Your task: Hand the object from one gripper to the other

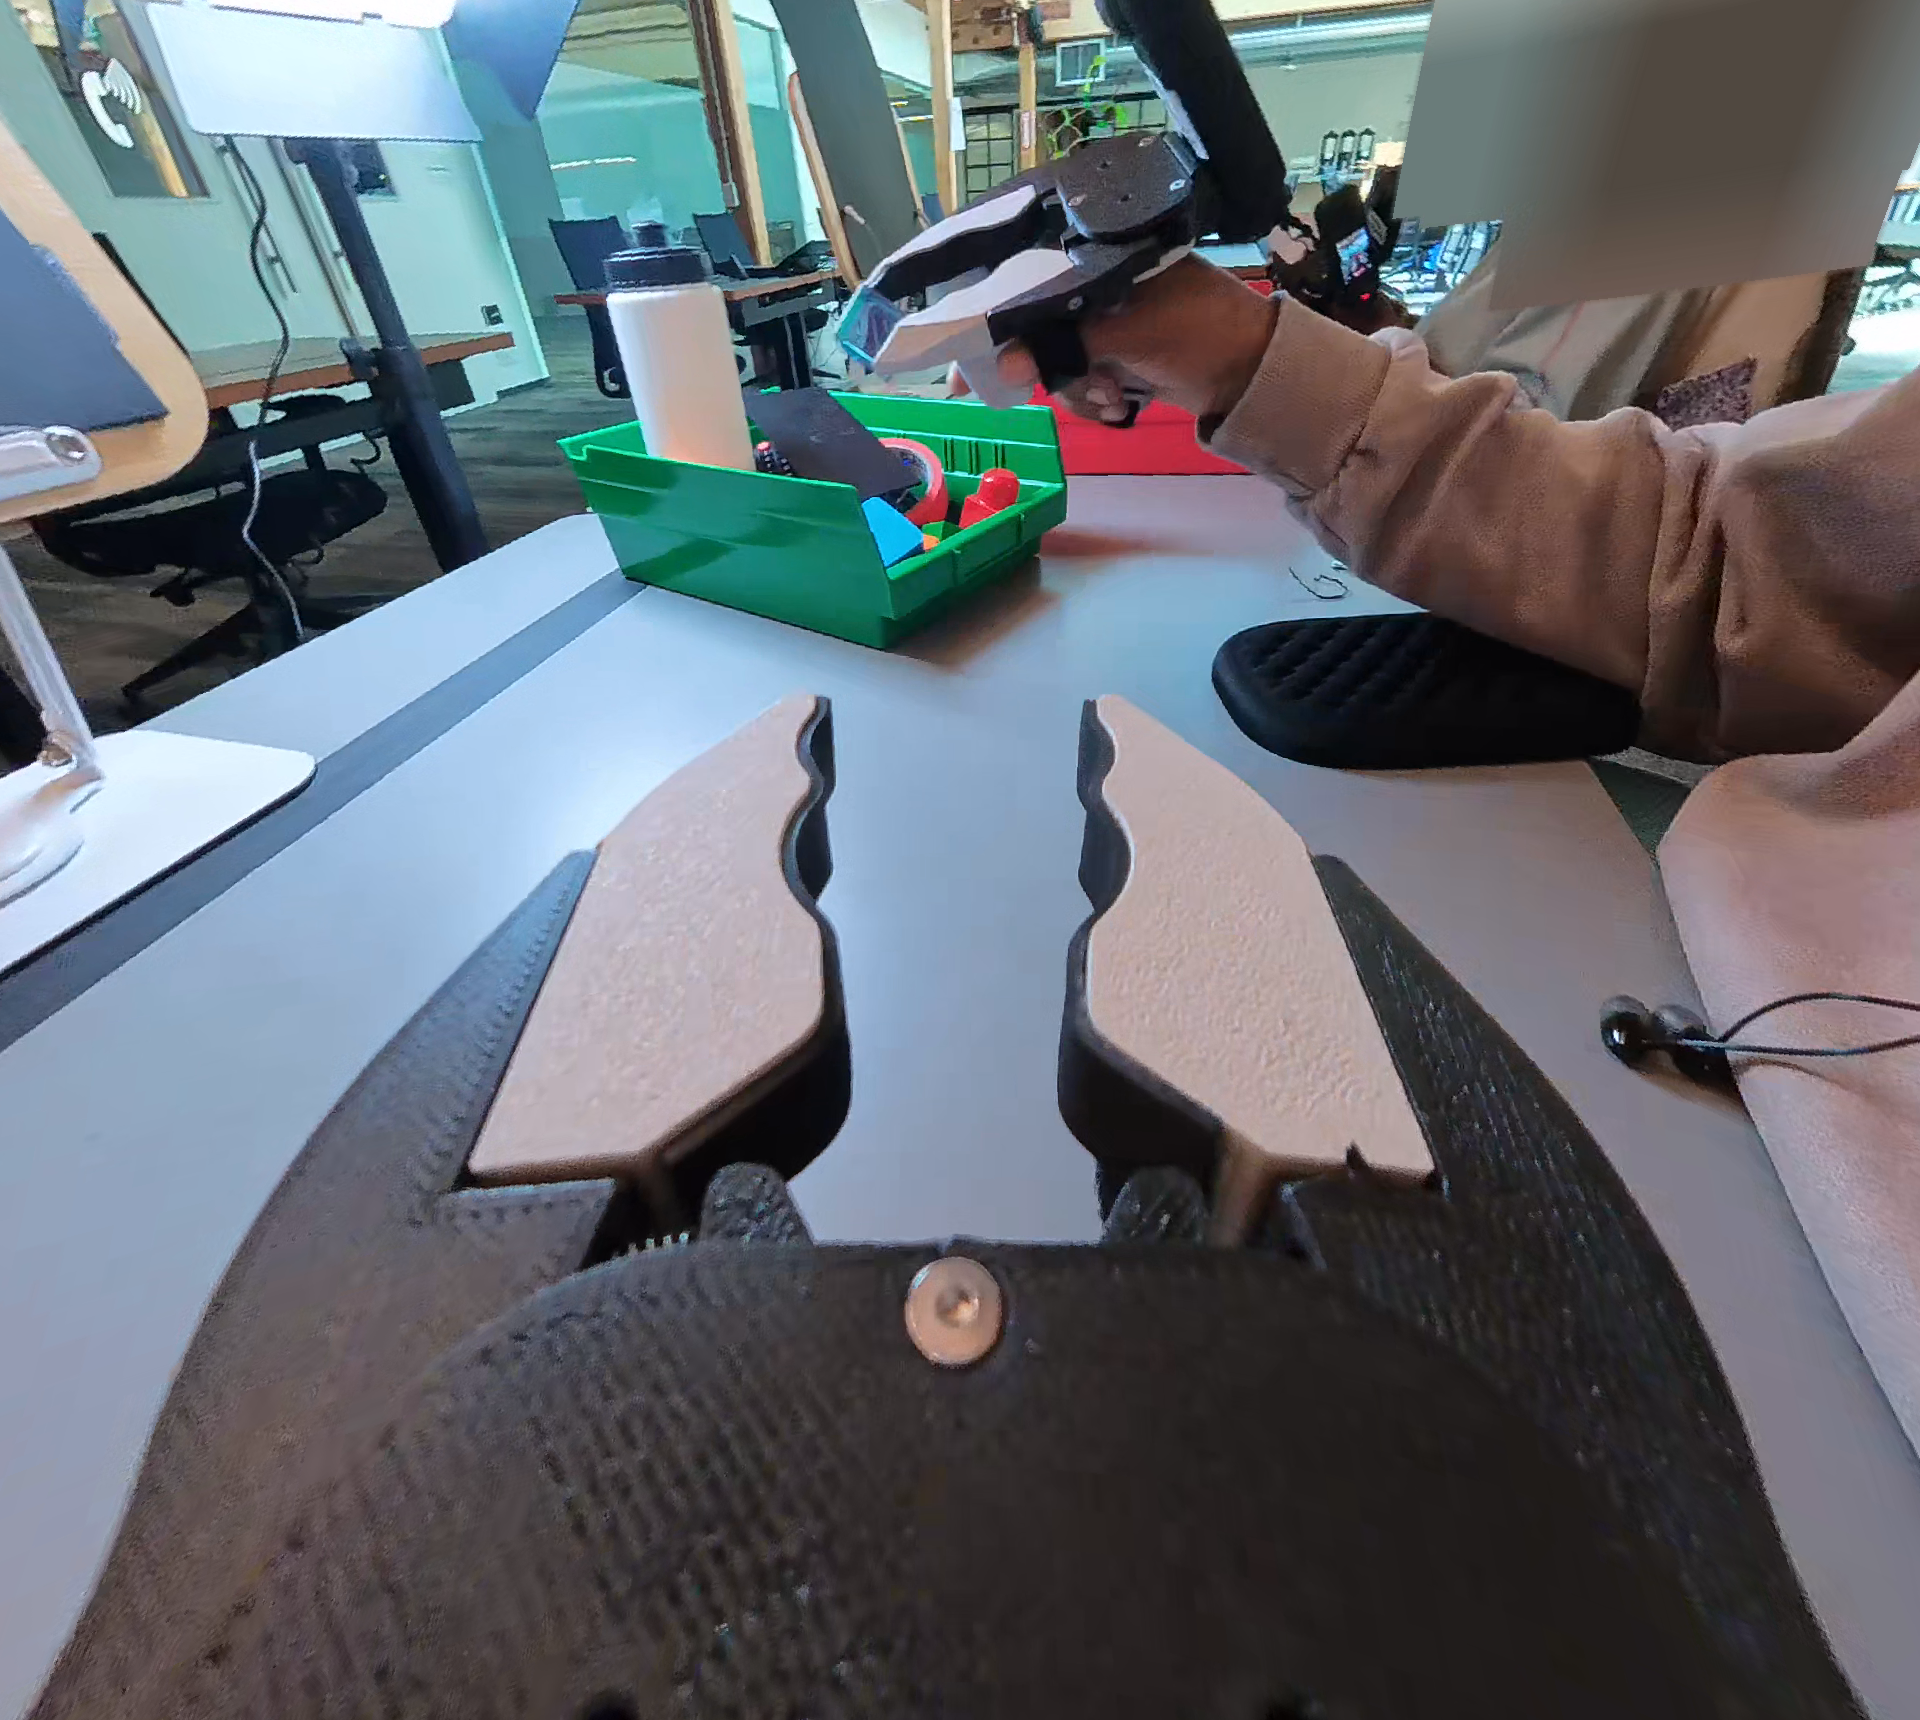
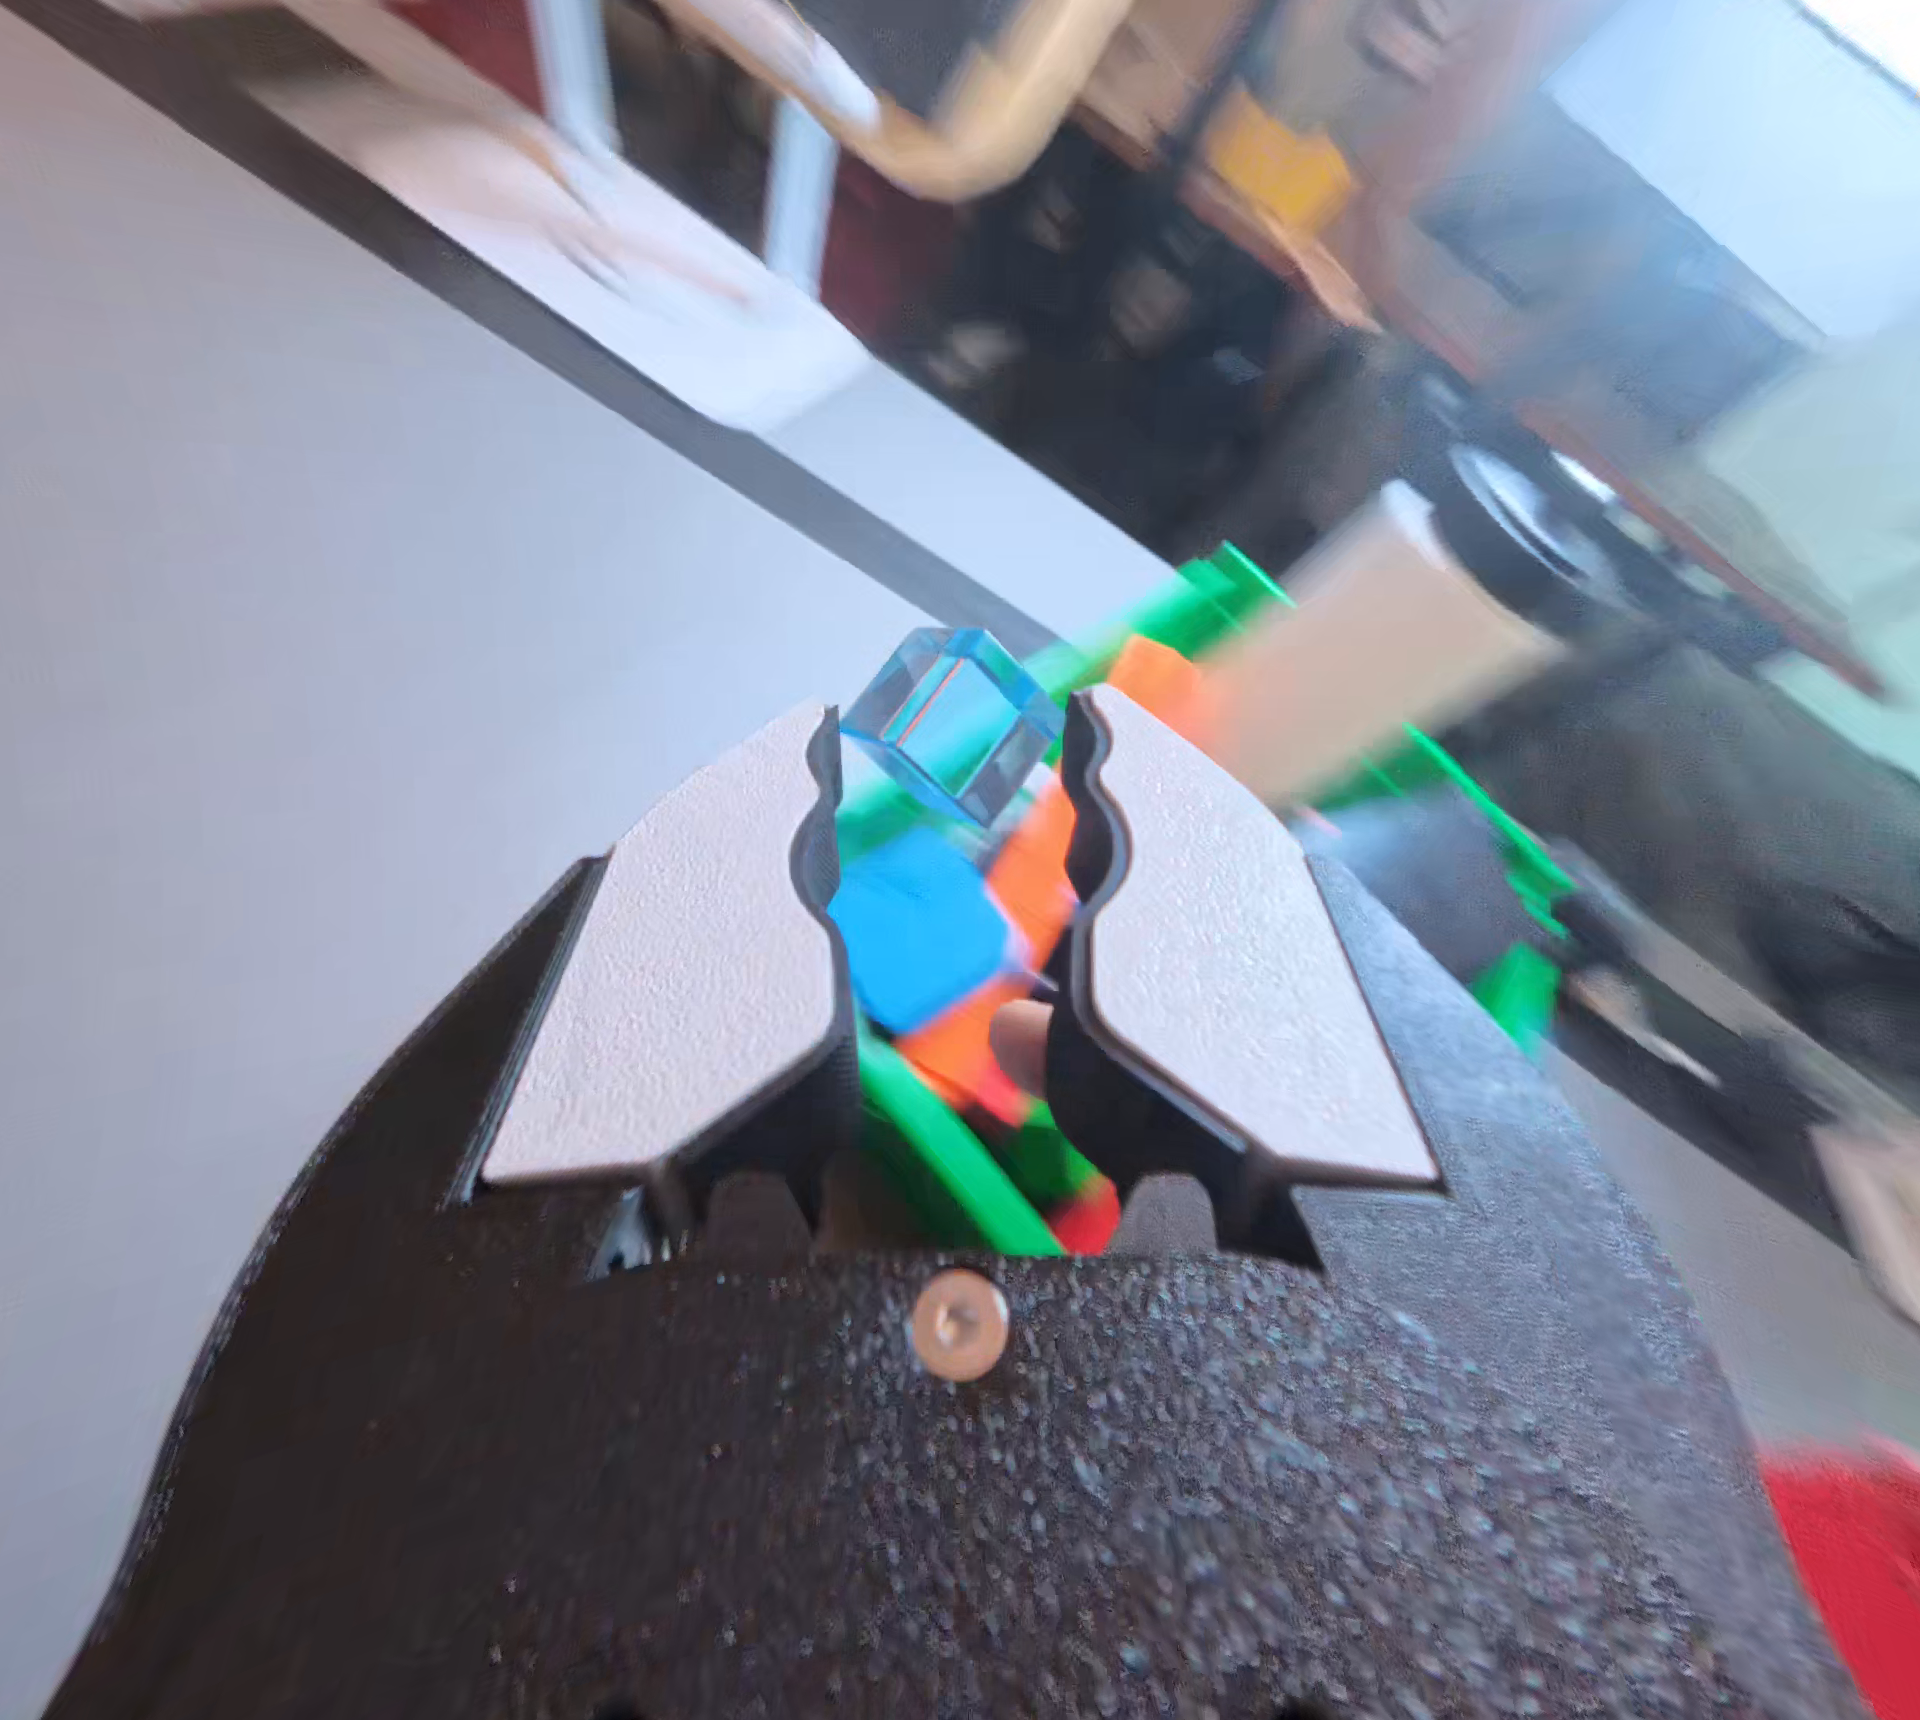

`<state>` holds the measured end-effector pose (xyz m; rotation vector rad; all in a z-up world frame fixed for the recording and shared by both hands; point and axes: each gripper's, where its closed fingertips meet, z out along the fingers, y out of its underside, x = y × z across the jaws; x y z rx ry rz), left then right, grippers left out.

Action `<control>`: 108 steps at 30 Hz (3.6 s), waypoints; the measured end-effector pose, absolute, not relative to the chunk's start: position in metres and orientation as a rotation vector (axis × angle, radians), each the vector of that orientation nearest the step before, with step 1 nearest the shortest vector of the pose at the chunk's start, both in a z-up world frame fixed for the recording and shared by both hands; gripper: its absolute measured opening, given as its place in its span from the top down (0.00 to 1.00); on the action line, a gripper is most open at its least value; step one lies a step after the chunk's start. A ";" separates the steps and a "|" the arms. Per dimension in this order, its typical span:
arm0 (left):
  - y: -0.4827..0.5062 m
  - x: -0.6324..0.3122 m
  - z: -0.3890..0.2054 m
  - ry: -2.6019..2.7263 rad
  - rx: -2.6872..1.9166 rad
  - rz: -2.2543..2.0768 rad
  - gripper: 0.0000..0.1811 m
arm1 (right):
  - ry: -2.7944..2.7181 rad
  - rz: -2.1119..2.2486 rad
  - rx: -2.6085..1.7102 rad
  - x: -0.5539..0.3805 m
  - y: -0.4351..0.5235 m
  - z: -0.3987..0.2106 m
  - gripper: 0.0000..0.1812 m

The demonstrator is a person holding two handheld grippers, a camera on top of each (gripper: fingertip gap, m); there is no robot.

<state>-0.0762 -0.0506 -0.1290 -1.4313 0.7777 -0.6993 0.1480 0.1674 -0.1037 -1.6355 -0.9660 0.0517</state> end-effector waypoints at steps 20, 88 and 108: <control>-0.007 -0.168 -0.103 0.488 -1.509 -0.503 0.73 | -0.677 0.452 -1.586 0.191 0.163 -0.080 0.76; -0.039 -0.057 -0.101 0.417 -1.313 -1.409 0.95 | -1.190 1.568 -1.204 -0.053 -0.059 -0.118 0.82; -0.034 -0.044 -0.150 0.697 -1.641 -0.980 0.75 | -1.463 -0.022 -0.618 -0.045 -0.020 -0.154 0.81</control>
